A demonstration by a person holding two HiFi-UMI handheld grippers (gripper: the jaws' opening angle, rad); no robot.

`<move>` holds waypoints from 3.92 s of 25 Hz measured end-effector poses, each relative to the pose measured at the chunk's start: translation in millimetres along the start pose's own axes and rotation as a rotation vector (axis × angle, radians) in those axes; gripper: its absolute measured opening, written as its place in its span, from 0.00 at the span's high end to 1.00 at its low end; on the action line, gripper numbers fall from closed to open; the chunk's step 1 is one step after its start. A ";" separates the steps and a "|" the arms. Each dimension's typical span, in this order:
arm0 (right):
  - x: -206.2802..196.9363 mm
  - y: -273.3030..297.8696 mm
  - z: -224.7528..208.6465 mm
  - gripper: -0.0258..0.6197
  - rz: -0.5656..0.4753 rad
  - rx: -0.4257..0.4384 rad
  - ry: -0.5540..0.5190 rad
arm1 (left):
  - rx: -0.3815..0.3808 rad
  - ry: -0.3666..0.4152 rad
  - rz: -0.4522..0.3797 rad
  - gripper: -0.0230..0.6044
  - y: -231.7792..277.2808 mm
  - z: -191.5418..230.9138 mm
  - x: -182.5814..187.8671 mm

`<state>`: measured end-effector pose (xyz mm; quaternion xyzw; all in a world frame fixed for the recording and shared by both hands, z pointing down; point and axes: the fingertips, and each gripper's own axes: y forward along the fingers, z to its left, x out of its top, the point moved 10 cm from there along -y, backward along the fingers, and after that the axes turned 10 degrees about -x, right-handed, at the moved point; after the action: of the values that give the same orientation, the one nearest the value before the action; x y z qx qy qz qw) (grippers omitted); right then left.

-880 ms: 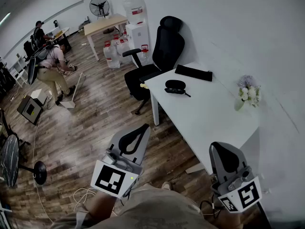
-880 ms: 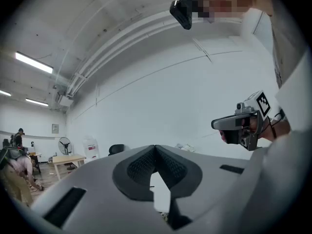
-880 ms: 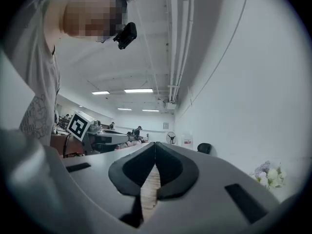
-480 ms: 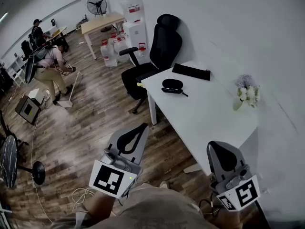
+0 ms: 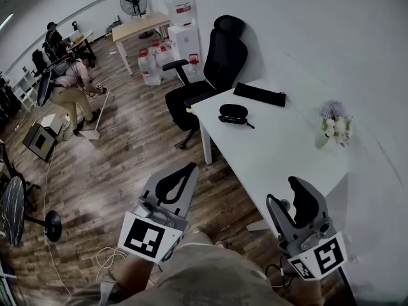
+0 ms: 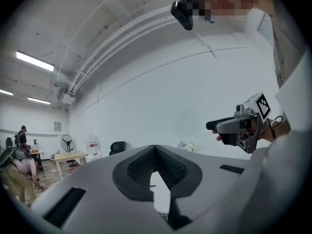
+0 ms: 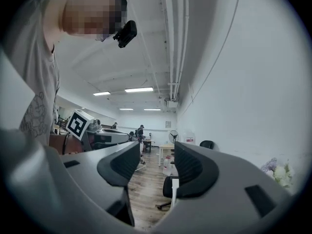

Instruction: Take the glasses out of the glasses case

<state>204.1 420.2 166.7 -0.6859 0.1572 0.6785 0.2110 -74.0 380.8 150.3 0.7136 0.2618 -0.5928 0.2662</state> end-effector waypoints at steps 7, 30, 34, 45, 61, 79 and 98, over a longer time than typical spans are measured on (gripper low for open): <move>-7.4 12.2 -5.5 0.62 0.017 0.006 -0.006 | 0.024 0.007 -0.012 0.94 2.2 10.9 -9.5; -33.7 130.1 -43.9 0.62 0.085 -0.068 -0.023 | -0.031 -0.043 -0.003 0.94 79.2 120.2 -48.4; -41.4 170.2 -54.4 0.62 0.115 -0.089 -0.024 | -0.056 -0.049 0.004 0.94 106.9 155.2 -53.6; -53.7 291.9 -77.9 0.63 0.194 -0.155 -0.070 | -0.153 -0.094 0.042 0.94 189.2 257.2 -79.4; -89.5 429.2 -136.6 0.63 0.343 -0.238 -0.052 | -0.298 -0.129 0.124 0.94 287.9 368.6 -115.4; -140.8 464.2 -174.6 0.63 0.510 -0.226 -0.011 | -0.328 -0.166 0.227 0.94 335.3 378.0 -148.8; -265.4 474.9 -206.8 0.67 0.800 -0.113 0.027 | -0.405 -0.238 0.480 0.94 387.8 338.6 -249.8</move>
<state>136.5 -111.7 393.2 -0.5900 0.3773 0.7054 -0.1099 -85.9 -147.1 370.8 0.6133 0.1658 -0.5280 0.5635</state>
